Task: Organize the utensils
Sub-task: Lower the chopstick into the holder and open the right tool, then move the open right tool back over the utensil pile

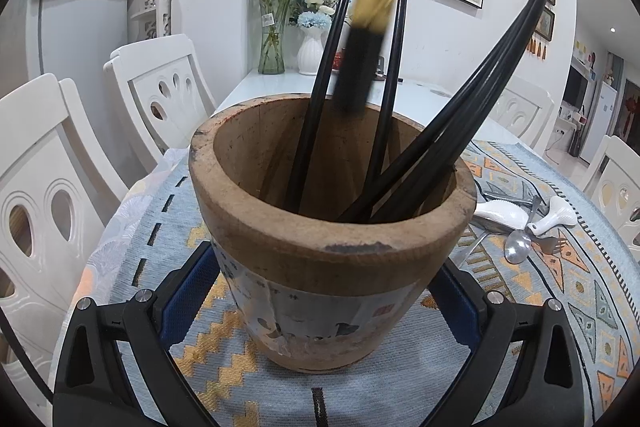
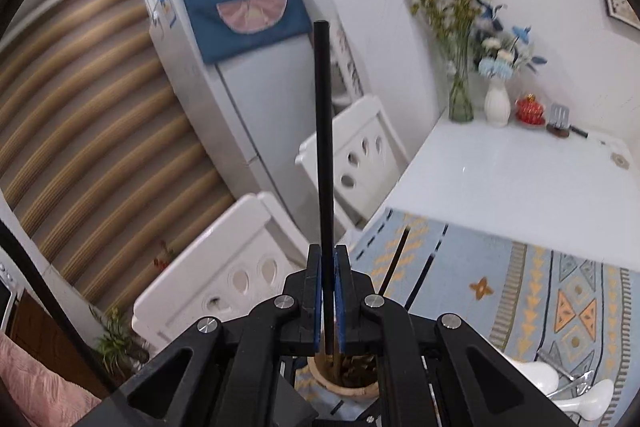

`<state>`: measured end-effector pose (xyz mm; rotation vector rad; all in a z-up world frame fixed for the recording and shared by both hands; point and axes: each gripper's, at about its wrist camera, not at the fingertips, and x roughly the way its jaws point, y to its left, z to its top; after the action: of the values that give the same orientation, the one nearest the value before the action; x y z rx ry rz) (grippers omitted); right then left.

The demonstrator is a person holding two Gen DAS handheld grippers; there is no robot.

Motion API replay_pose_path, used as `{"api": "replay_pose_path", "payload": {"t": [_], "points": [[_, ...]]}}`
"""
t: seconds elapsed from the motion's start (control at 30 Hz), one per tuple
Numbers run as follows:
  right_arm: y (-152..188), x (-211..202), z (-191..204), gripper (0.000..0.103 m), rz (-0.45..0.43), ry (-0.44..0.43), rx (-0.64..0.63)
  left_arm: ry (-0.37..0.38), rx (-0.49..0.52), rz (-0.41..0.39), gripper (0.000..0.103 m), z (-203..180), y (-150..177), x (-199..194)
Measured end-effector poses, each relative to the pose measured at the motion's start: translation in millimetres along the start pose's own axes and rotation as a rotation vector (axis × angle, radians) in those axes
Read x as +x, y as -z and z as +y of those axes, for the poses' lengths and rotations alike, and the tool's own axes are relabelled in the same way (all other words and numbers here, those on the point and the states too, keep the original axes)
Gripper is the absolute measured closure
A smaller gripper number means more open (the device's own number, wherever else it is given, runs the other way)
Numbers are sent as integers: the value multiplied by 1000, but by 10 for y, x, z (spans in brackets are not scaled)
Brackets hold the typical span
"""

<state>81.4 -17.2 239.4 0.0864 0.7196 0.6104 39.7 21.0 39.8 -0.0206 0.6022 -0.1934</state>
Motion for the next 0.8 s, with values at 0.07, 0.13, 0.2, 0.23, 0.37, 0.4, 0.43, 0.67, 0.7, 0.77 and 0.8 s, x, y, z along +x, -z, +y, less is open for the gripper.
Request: {"api": "replay_pose_path", "payload": {"t": [0.07, 0.13, 0.2, 0.23, 0.37, 0.4, 0.43, 0.67, 0.7, 0.77, 0.8], "points": [[57, 70, 2, 98, 25, -5, 5, 2, -1, 1, 3, 1, -1, 1], [88, 116, 7, 98, 37, -10, 5, 3, -2, 2, 3, 3, -2, 2], [93, 141, 11, 98, 43, -10, -2, 3, -2, 2, 3, 4, -3, 3], [93, 152, 12, 98, 48, -12, -6, 3, -2, 3, 3, 4, -2, 3], [105, 198, 20, 98, 66, -11, -15, 3, -2, 6, 3, 1, -2, 10], [112, 219, 9, 98, 79, -17, -8, 3, -2, 6, 3, 1, -3, 10], [116, 233, 2, 98, 90, -18, -2, 3, -2, 6, 3, 1, -3, 11], [116, 224, -66, 89, 92, -10, 37, 3, -1, 7, 3, -4, -1, 16], [105, 198, -81, 88, 80, -7, 41, 3, -2, 6, 3, -3, -1, 17], [74, 131, -108, 82, 52, 5, 47, 4, -2, 7, 3, -4, -3, 21], [55, 88, -123, 73, 32, 14, 52, 3, -2, 6, 3, -4, -3, 19]]}}
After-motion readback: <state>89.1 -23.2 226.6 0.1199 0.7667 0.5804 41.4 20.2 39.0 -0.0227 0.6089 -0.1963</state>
